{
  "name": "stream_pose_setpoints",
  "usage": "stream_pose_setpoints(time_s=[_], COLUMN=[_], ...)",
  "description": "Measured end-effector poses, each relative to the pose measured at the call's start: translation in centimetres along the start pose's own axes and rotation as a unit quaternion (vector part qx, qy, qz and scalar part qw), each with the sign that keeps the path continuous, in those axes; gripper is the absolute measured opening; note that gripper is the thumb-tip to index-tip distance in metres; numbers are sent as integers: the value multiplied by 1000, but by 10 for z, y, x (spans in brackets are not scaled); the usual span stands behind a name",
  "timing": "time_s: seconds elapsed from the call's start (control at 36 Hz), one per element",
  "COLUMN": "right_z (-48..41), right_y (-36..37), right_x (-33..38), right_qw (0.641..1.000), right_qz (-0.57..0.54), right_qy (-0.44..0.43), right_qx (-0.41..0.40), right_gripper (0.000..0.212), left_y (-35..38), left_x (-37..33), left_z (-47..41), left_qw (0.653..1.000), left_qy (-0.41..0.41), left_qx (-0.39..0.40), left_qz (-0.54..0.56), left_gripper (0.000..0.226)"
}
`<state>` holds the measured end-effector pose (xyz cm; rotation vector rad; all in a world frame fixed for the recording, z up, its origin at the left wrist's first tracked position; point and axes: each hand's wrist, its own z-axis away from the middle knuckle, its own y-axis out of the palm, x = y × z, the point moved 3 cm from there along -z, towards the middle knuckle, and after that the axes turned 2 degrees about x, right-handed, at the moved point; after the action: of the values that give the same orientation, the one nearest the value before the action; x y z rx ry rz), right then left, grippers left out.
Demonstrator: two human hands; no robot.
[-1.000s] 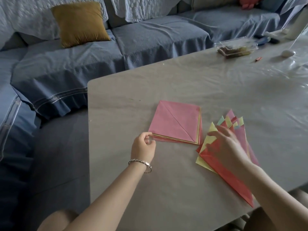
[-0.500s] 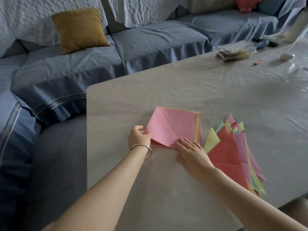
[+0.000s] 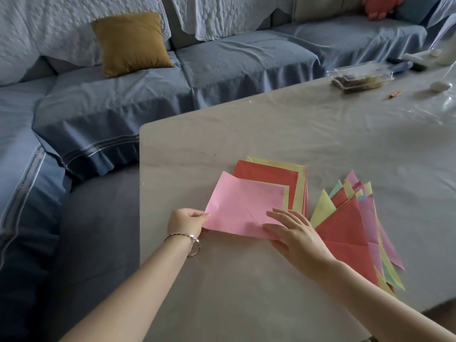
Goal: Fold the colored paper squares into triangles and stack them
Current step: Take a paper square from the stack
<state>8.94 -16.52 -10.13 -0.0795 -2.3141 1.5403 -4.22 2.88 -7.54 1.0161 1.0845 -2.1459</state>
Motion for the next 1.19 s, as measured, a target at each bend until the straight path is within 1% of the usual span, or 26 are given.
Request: stream_pose_setpoints(time_s=[0.06, 0.11, 0.17, 0.19, 0.25, 0.31, 0.33, 0.36, 0.39, 0.42, 0.47, 0.53, 0.56, 0.61, 0.69, 0.75, 0.83, 0.86, 0.92, 0.94, 1.06, 1.11, 1.14, 1.19], right_z=[4, 7, 9, 11, 13, 17, 18, 18, 18, 17, 15, 16, 18, 22, 28, 31, 32, 32, 32, 31, 25, 17, 13, 6], right_y=[1, 2, 1, 1, 0, -1, -2, -3, -5, -6, -10, -12, -12, -10, -5, -3, -2, -3, -7, -9, -22, -33, -38, -45], right_x=[3, 7, 13, 16, 22, 27, 30, 32, 34, 35, 33, 29, 27, 25, 25, 26, 27, 28, 29, 27, 18, 18, 19, 21], right_qw=[999, 997, 995, 994, 990, 986, 985, 986, 989, 991, 992, 991, 990, 988, 981, 975, 967, 964, 956, 952, 947, 932, 923, 908], right_qz=[5, 18, 8, 3, -4, -40, -55, -52, -41, -33, -64, -98, -108, -125, -150, -174, -206, -213, -245, -267, -298, -332, -350, -380], right_qy=[-20, -38, -56, -64, -81, -80, -81, -88, -95, -100, -99, -92, -87, -83, -83, -75, -54, -45, -17, 5, 95, 139, 156, 177], right_qx=[36, 67, 77, 87, 113, 138, 144, 129, 107, 79, 39, 19, 21, 45, 91, 113, 142, 153, 159, 151, 74, 38, 26, 14], right_gripper=[52, 68, 68, 69, 80, 91, 91, 87, 77, 66, 43, 30, 26, 26, 29, 33, 32, 33, 46, 47, 26, 11, 10, 15], left_y=[-9, -16, -20, -22, -24, -27, -28, -29, -29, -29, -28, -28, -28, -26, -20, -14, -2, 2, 7, 9, 10, 8, 6, 2], left_x=[2, 6, 10, 12, 15, 18, 19, 21, 23, 25, 32, 39, 41, 38, 28, 21, 10, 6, 1, -2, -12, -14, -14, -12], left_z=[7, 11, 15, 18, 24, 28, 30, 31, 33, 34, 34, 30, 29, 31, 32, 30, 27, 28, 29, 31, 43, 51, 53, 58], left_qw=[999, 999, 1000, 998, 992, 984, 981, 979, 978, 977, 980, 990, 995, 995, 988, 986, 984, 983, 981, 979, 970, 967, 966, 966], left_qy=[24, 25, 0, -17, -52, -75, -80, -84, -89, -95, -104, -86, -61, -5, 40, 52, 78, 91, 128, 150, 210, 227, 233, 234], left_qx=[-8, -18, -12, -2, 15, 28, 37, 47, 58, 69, 83, 80, 75, 70, 71, 72, 73, 68, 50, 42, 50, 64, 70, 79], left_qz=[-30, -27, 24, 55, 117, 161, 173, 179, 181, 177, 151, 76, 22, -72, -131, -144, -142, -142, -139, -134, -108, -95, -88, -72], left_gripper=[5, 13, 19, 17, 11, 11, 12, 12, 11, 10, 8, 9, 12, 17, 14, 15, 28, 28, 20, 15, 5, 13, 19, 27])
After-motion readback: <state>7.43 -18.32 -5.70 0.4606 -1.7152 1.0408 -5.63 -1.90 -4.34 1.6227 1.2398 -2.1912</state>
